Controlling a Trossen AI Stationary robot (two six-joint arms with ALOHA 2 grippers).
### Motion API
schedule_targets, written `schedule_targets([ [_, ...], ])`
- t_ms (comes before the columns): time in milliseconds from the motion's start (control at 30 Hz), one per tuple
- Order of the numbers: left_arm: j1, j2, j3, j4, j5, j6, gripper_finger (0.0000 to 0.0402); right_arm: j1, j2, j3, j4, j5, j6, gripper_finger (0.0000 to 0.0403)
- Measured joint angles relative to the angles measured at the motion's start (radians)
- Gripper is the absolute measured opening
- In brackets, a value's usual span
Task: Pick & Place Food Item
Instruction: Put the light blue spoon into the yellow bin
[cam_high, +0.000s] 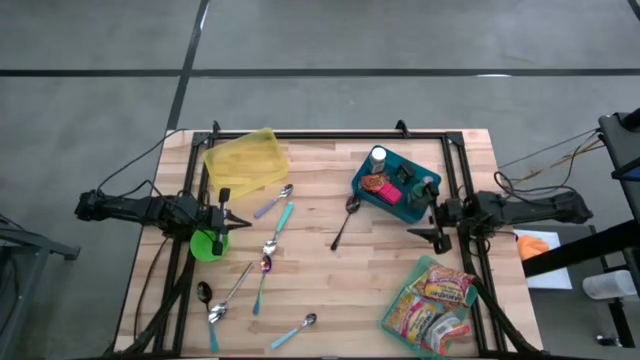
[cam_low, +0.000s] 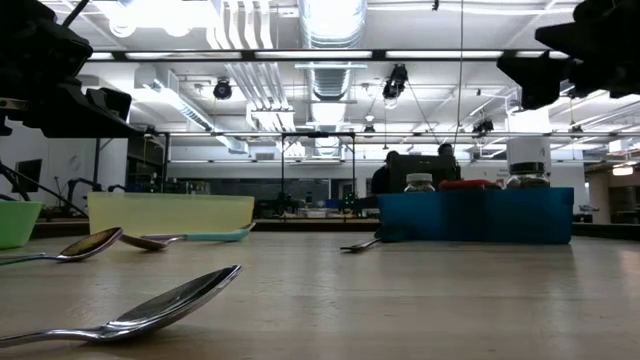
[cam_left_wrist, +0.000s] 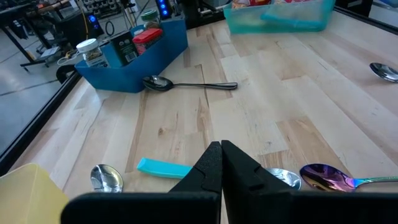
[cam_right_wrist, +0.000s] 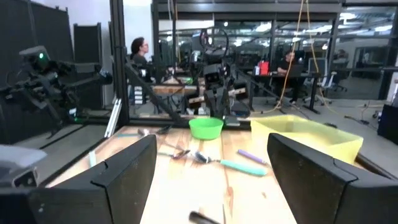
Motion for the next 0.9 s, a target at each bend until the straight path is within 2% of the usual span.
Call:
schedule_targets([
  [100,0.0,0.0,0.0,0.0,0.0,0.0,0.0,0.0,-0.074,0.0,-0.088,0.024,0.014,0.0303],
  [233,0.0,0.0,0.0,0.0,0.0,0.0,0.0,0.0,-0.155,0.0,-0.176,0.076,0.114,0.0303],
  [400,0.0,0.0,0.0,0.0,0.0,0.0,0.0,0.0,-0.156,0.026,-0.257,0.04,0.096,0.0303],
  [633,0.0,0.0,0.0,0.0,0.0,0.0,0.0,0.0,-0.145,0.109,-0.509,0.041,0.054,0.0303],
  [900,0.0,0.0,0.0,0.0,0.0,0.0,0.0,0.0,-0.145,0.136,-0.524,0.041,0.054,0.0303],
])
